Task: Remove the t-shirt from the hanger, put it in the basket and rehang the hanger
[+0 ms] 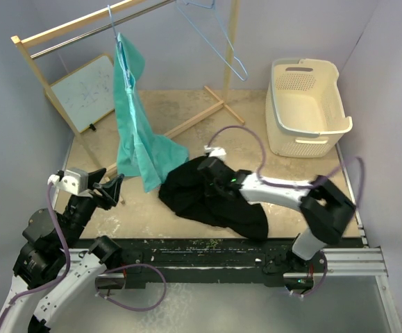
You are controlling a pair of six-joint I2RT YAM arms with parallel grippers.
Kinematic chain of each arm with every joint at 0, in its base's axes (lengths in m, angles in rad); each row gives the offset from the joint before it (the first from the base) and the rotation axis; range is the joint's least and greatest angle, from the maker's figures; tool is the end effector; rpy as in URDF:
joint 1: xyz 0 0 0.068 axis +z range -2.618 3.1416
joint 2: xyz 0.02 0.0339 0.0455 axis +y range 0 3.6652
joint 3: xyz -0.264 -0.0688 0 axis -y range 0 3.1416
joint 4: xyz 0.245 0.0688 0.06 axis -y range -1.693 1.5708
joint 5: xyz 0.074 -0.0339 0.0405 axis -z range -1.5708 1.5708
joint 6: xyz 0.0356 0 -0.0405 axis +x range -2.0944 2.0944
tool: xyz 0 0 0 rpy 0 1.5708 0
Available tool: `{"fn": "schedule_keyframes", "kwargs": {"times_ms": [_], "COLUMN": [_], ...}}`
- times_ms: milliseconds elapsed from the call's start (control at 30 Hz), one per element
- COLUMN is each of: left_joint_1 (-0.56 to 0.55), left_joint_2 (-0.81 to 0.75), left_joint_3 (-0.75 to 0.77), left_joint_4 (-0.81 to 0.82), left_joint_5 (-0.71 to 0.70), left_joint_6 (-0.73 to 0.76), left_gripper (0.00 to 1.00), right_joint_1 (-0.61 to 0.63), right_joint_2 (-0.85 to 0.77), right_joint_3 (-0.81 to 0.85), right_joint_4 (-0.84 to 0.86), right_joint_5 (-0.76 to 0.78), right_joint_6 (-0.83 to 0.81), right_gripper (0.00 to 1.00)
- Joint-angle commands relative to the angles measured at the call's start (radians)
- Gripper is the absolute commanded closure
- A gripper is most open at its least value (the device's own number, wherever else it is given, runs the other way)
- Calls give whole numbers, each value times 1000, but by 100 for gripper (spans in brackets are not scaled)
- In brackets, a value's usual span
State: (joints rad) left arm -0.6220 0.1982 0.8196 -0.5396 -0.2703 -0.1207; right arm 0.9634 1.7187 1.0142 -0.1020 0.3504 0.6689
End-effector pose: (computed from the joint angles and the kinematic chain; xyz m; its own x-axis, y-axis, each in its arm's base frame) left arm 0.0327 -0.0117 0.3657 0.0244 -0.1602 -0.9868 0.3507 0.9257 -0.1417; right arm 0.2148 0.2876 0.1841 -0.7174 -0.0116 -0.6966 -0.2432 0.9411 0.2347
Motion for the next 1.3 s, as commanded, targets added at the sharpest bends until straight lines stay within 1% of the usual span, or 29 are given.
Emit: {"fn": "schedule_keyframes", "kwargs": {"times_ms": [0, 67, 133, 233, 333, 400, 467, 567, 667, 833, 933, 967, 1000, 1100, 1167, 1267], "left_joint_1": [1, 1, 3, 2, 3, 2, 3, 2, 3, 3, 4, 3, 2, 2, 3, 2], "left_joint_2": [27, 33, 38, 41, 35, 28, 21, 14, 10, 1, -6, -8, -9, -11, -9, -4], "left_joint_3": [1, 3, 4, 4, 4, 3, 2, -1, -1, -4, -5, -5, -5, -7, -8, -9], "left_joint_4": [45, 43, 43, 45, 44, 44, 45, 47, 47, 50, 51, 52, 50, 51, 54, 55], "left_joint_5": [-4, 2, 6, 13, 13, 9, 5, 3, 3, -1, -5, -5, -6, -12, -12, -10], "left_joint_6": [-18, -19, -18, -17, -16, -18, -18, -19, -19, -19, -17, -18, -19, -18, -18, -18], "left_gripper": [42, 42, 42, 42, 42, 42, 42, 42, 42, 42, 42, 42, 42, 43, 43, 43], "right_joint_1": [-197, -274, -354, -475, -582, -674, -769, -866, -933, -1029, -1079, -1097, -1119, -1199, -1233, -1256], "right_joint_2": [-329, -459, -541, -548, -500, -467, -425, -333, -178, 44, 170, 183, 174, 71, 24, 49], "right_joint_3": [-97, -71, 8, 159, 318, 416, 522, 712, 984, 1428, 1685, 1719, 1704, 1521, 1461, 1544], "right_joint_4": [-88, -112, -167, -237, -296, -306, -305, -315, -365, -410, -453, -438, -405, -225, -155, -161], "right_joint_5": [12, 8, -13, -75, -85, -126, -188, -228, -250, -357, -374, -365, -350, -324, -295, -266], "right_joint_6": [42, 2, -49, -113, -152, -165, -172, -178, -175, -115, -83, -75, -64, 2, 27, 20], "right_gripper": [100, 100, 100, 100, 100, 100, 100, 100, 100, 100, 100, 100, 100, 100, 100, 100]}}
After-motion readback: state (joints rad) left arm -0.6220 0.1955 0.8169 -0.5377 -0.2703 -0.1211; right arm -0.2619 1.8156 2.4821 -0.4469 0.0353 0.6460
